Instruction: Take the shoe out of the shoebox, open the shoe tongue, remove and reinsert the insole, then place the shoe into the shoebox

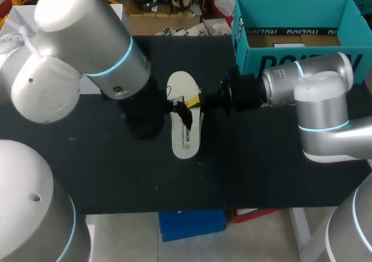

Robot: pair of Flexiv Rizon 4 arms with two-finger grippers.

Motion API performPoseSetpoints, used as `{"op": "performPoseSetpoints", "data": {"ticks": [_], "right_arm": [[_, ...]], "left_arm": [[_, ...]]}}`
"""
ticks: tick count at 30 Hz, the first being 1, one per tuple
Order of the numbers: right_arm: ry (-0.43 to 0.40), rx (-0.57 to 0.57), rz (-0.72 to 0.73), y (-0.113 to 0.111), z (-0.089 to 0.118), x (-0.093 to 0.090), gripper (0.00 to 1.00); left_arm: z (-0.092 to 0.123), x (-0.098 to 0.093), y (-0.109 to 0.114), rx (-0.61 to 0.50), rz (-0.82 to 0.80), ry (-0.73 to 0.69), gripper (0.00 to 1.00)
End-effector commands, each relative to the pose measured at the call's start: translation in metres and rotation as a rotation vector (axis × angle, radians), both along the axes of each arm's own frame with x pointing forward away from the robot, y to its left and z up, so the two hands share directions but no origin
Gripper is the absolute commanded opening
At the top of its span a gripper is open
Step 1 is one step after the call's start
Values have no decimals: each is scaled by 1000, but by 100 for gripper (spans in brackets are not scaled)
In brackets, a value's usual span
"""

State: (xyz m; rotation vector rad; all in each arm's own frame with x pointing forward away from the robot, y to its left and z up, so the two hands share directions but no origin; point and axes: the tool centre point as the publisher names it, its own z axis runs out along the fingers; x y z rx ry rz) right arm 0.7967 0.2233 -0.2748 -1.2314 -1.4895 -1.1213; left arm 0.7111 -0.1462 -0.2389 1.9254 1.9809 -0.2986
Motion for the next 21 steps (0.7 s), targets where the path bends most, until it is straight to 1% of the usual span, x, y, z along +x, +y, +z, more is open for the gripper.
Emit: {"op": "performPoseSetpoints", "data": {"ticks": [1,3,6,9,11,12,21], "right_arm": [[1,-3,1,0,0,0,0],[1,-3,1,0,0,0,0],[1,-3,1,0,0,0,0],[1,-3,1,0,0,0,0],[1,-3,1,0,0,0,0],[1,-3,1,0,0,0,0],[1,-3,1,0,0,0,0]], "left_arm": [[-5,-5,41,-601,-38,-65,100],[-5,-3,46,-673,-50,-61,100],[-5,1,53,-792,-111,-54,100],[-4,3,57,-892,-202,-32,100],[-5,6,60,-960,-294,19,100],[-7,6,61,-960,-330,33,100],[-7,6,61,-960,-330,33,100]]}}
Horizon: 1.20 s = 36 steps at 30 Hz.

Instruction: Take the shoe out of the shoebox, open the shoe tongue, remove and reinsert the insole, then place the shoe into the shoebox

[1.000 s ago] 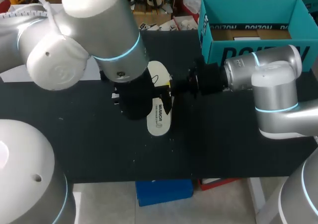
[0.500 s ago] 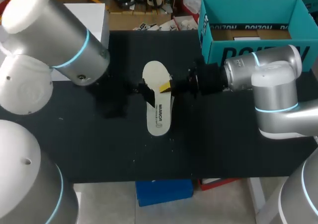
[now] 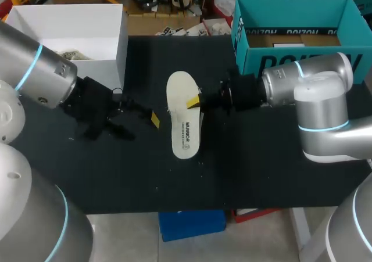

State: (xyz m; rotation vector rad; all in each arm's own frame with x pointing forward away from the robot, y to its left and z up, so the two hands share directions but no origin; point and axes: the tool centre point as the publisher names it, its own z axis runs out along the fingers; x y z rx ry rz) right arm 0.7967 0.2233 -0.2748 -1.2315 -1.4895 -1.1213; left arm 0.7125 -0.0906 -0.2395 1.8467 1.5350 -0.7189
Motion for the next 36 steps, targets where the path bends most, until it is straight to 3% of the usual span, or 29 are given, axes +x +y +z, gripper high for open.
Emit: {"op": "performPoseSetpoints", "data": {"ticks": [1,7,14,23,36], "right_arm": [[1,-3,1,0,0,0,0],[1,-3,1,0,0,0,0],[1,-3,1,0,0,0,0],[1,-3,1,0,0,0,0],[1,-3,1,0,0,0,0]], "left_arm": [[-6,5,6,-517,-124,69,100],[-6,5,6,-517,-124,69,100],[-20,3,16,-721,27,45,100],[-17,4,16,-811,138,18,100],[-17,7,13,-811,180,14,100]]}}
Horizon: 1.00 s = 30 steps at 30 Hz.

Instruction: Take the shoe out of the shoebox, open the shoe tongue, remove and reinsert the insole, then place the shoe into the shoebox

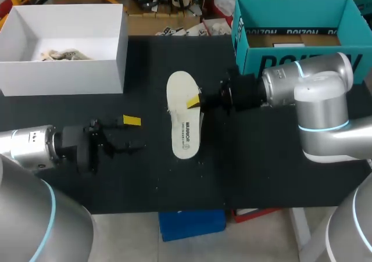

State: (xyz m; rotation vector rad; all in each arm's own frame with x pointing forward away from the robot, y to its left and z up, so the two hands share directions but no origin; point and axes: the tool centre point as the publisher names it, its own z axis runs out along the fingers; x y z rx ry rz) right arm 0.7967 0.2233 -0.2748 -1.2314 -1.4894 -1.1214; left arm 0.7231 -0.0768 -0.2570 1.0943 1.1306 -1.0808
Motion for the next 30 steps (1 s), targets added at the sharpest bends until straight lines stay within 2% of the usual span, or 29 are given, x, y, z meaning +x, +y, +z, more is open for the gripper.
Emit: {"op": "performPoseSetpoints", "data": {"ticks": [1,8,15,30], "right_arm": [[1,-3,1,0,0,0,0],[1,-3,1,0,0,0,0],[1,-3,1,0,0,0,0],[1,-3,1,0,0,0,0]], "left_arm": [[1,-3,0,4,18,0,100],[-2,-3,-1,5,35,15,100],[-12,4,-17,9,104,34,100],[-15,43,-48,-10,163,-22,100]]}}
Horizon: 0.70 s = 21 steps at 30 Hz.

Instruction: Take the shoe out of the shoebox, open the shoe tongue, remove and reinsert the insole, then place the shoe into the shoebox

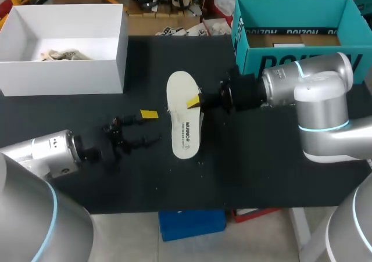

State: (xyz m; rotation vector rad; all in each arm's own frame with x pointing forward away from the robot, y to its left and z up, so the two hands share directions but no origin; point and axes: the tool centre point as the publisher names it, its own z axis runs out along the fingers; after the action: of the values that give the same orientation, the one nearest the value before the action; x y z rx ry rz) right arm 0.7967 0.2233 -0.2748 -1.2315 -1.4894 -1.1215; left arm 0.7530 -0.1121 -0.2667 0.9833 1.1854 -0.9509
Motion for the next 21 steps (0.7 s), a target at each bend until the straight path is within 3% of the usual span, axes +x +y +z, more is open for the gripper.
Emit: {"op": "performPoseSetpoints", "data": {"ticks": [1,12,18,21], "right_arm": [[1,-3,1,0,0,0,0],[1,-3,1,0,0,0,0],[1,-3,1,0,0,0,0],[1,-3,1,0,0,0,0]], "left_arm": [[-6,15,-15,-3,0,-11,100],[-1,37,-37,-1,1,-40,97],[1,47,-46,3,0,-49,74],[2,50,-51,7,-8,-57,67]]}}
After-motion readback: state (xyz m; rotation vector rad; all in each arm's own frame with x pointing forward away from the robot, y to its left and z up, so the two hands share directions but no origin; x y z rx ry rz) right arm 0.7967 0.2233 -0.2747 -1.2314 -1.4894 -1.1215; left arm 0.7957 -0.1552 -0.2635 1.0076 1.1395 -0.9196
